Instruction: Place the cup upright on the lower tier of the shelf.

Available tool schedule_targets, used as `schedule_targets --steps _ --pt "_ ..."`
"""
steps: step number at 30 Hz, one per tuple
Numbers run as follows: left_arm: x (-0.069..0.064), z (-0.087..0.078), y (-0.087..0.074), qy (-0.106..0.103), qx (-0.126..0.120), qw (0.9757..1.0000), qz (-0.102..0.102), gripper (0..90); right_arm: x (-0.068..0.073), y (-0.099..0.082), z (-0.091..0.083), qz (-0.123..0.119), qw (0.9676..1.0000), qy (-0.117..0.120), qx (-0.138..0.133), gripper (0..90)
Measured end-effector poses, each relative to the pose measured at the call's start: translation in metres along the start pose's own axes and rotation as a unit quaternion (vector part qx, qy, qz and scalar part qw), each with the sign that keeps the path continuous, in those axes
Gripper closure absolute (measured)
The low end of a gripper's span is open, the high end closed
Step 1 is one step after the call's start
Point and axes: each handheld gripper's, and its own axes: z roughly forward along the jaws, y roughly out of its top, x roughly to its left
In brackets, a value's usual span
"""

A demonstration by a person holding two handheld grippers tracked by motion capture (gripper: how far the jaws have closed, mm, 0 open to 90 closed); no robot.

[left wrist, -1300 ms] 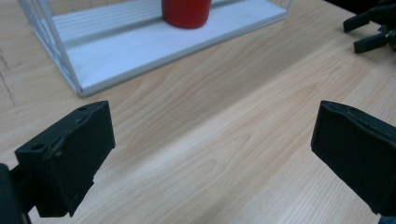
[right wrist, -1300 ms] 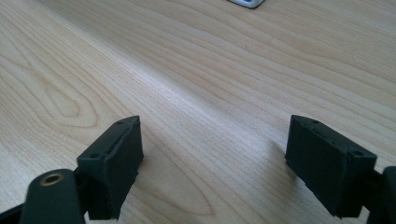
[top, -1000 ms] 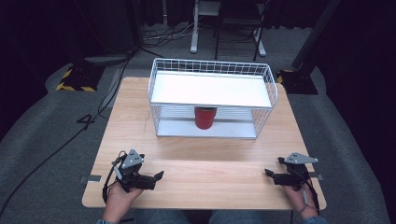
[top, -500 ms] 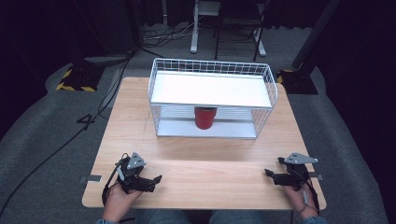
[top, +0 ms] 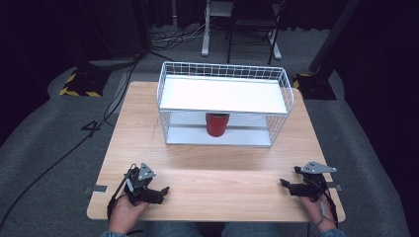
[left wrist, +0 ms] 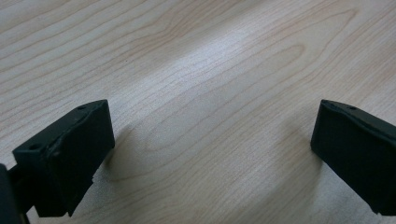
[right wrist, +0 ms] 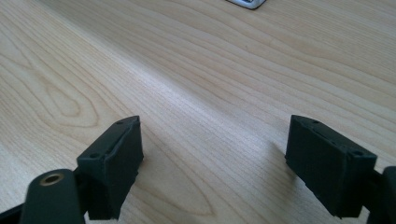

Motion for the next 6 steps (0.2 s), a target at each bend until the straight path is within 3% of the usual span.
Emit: schedule_targets --steps 6 --pt "0.0005 -0.0002 0.0000 0.002 0.000 1.0000 -0.002 0.3 0.0000 0.0000 0.0000 0.001 1.0000 0.000 0.001 19.1"
